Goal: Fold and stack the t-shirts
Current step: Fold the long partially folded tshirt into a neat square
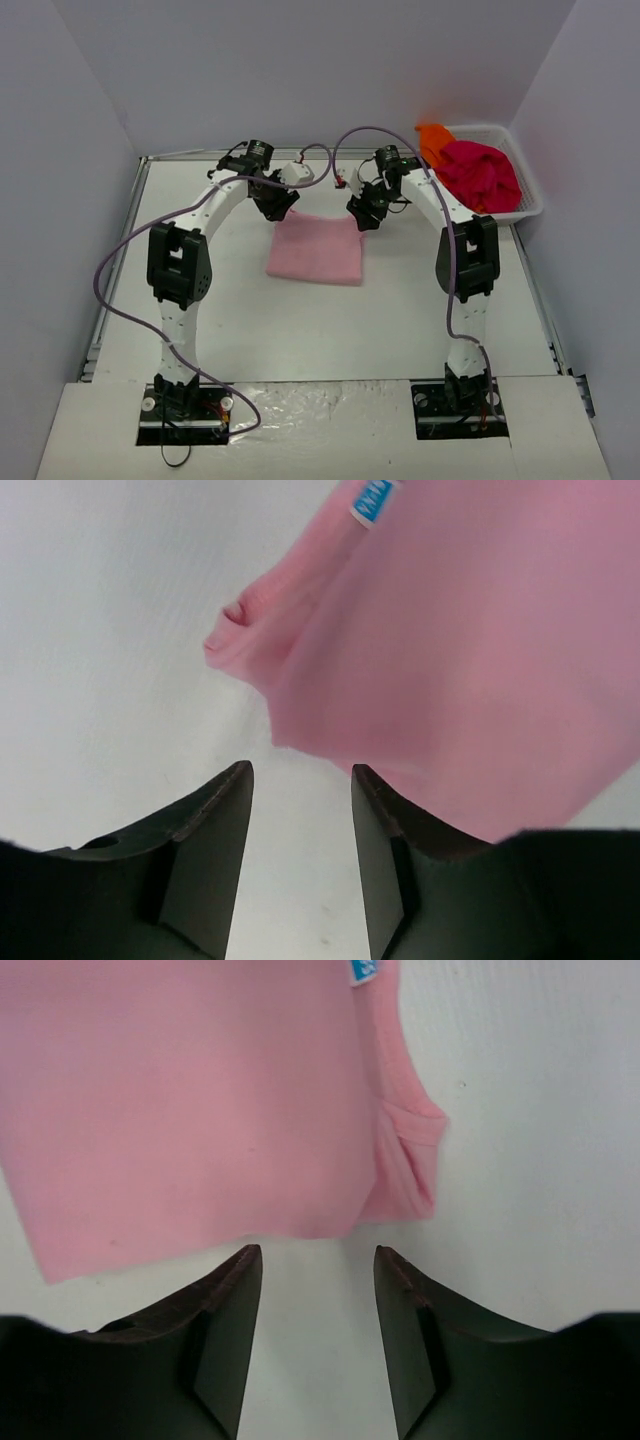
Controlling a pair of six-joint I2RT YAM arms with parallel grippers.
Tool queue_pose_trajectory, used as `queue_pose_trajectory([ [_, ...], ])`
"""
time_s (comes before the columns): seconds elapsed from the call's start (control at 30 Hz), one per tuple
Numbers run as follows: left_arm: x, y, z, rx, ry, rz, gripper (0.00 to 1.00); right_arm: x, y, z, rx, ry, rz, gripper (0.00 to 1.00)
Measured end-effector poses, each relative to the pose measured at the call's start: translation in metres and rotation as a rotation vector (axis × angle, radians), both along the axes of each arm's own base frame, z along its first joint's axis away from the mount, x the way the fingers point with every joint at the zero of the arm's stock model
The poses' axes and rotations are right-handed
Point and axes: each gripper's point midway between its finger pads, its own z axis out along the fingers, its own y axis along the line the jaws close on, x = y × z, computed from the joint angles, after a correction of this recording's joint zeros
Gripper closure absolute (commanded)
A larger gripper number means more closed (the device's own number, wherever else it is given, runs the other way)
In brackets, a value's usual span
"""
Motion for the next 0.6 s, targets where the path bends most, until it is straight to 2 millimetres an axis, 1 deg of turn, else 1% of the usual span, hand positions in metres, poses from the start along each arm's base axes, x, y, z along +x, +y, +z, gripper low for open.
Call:
queue_pose_trajectory([
  [0.03, 0.008, -0.002, -0.003, -0.002, -0.003, 0.005, 0.46, 0.006, -0.001, -0.004, 0.002, 0.006, -0.011, 0.54],
  [0.07, 0.018, -0.004, -0.005, -0.004, -0.015, 0.007, 0.45, 0.021, -0.001, -0.01, 0.008, 0.001, -0.03, 0.54],
  [0.1, 0.025, -0.007, -0.007, -0.009, -0.015, 0.016, 0.45, 0.032, -0.002, -0.015, 0.013, -0.005, -0.044, 0.54],
  [0.13, 0.032, -0.008, -0.01, -0.013, -0.022, 0.023, 0.45, 0.042, -0.003, -0.02, 0.017, -0.011, -0.058, 0.54],
  [0.17, 0.037, -0.008, -0.012, -0.013, -0.028, 0.028, 0.45, 0.046, -0.005, -0.025, 0.017, -0.009, -0.069, 0.54],
  [0.23, 0.038, -0.005, -0.013, -0.007, -0.026, 0.041, 0.44, 0.047, -0.011, -0.03, 0.012, 0.005, -0.086, 0.54],
  [0.27, 0.038, -0.004, -0.01, -0.009, -0.034, 0.047, 0.44, 0.048, -0.012, -0.03, 0.012, 0.007, -0.091, 0.54],
  [0.33, 0.036, -0.002, -0.002, -0.018, -0.053, 0.062, 0.44, 0.049, -0.013, -0.023, 0.017, -0.005, -0.098, 0.54],
  [0.4, 0.026, 0.002, 0.008, -0.026, -0.063, 0.073, 0.44, 0.046, -0.012, -0.014, 0.023, -0.017, -0.099, 0.55],
  [0.5, 0.002, 0.01, 0.026, -0.043, -0.078, 0.091, 0.44, 0.033, -0.009, 0.002, 0.031, -0.028, -0.095, 0.66],
  [0.53, -0.005, 0.012, 0.032, -0.052, -0.084, 0.097, 0.44, 0.027, -0.007, 0.008, 0.033, -0.03, -0.09, 0.8],
  [0.6, -0.014, 0.013, 0.044, -0.082, -0.108, 0.115, 0.46, 0.018, -0.001, 0.019, 0.041, -0.04, -0.083, 0.93],
])
